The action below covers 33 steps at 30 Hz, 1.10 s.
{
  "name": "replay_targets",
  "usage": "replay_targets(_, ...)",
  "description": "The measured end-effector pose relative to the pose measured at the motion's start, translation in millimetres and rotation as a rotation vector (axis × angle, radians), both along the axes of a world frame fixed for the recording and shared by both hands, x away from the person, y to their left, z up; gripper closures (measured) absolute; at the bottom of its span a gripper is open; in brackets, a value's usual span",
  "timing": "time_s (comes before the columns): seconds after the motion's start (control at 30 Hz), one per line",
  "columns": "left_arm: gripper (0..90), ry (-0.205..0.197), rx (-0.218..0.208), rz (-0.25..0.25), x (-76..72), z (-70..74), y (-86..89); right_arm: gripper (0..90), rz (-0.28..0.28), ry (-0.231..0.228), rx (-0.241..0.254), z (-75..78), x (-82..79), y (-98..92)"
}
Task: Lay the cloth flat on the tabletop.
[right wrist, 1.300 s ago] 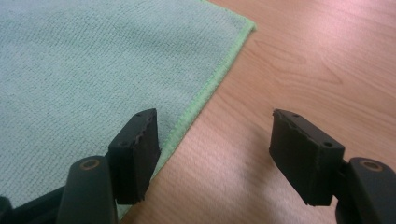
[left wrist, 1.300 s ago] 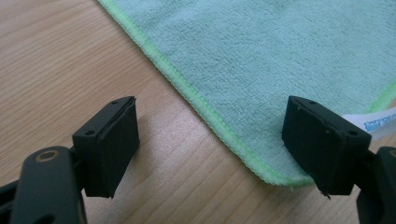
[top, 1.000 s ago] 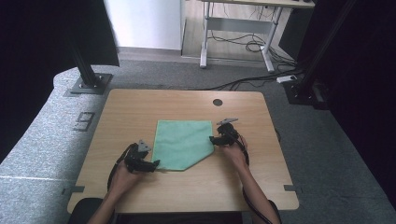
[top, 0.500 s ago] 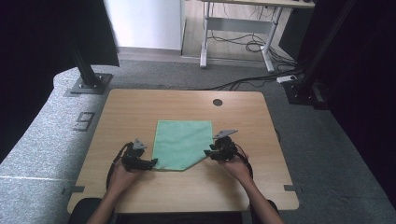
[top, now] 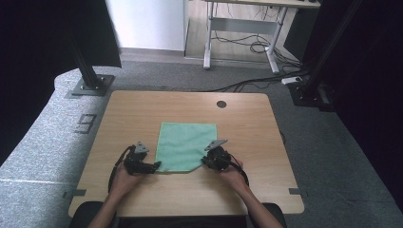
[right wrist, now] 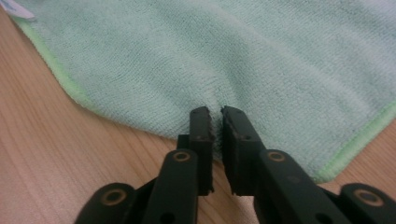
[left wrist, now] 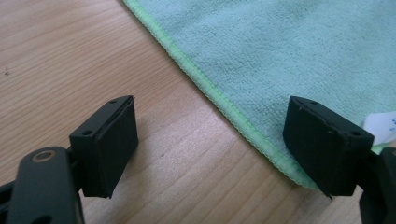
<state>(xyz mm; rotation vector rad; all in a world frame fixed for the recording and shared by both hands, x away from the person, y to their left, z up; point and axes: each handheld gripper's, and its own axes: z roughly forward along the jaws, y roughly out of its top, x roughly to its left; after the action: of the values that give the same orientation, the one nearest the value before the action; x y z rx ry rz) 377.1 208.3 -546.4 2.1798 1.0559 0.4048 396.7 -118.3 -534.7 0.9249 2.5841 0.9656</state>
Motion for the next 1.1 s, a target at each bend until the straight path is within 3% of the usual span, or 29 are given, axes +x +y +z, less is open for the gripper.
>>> replay_targets(0.2, 18.4, -0.003, -0.003, -0.004, -0.2, -0.3, -0.3, 84.3, 0.002, -0.012, -0.01, 7.7, -0.5, 2.8)
replay_targets(0.4, 18.4, -0.004, -0.007, -0.005, -0.2, -0.6, -0.7, 84.3, 0.008, -0.037, 0.004, 32.9, 11.3, 9.0)
replay_targets(0.63, 18.3, -0.006, -0.001, -0.004, -0.1, -0.5, -1.5, 84.4, 0.012, -0.048, 0.001, 49.8, 31.4, 23.6)
replay_targets(0.9, 18.4, -0.007, -0.002, -0.005, 0.2, -0.6, -2.1, 84.0, 0.01, -0.039, -0.015, 51.7, 56.3, 43.7)
replay_targets(1.1, 18.3, -0.004, -0.004, -0.005, 0.3, -0.6, -3.1, 83.4, 0.016, -0.033, -0.039, 43.3, 75.6, 62.8)
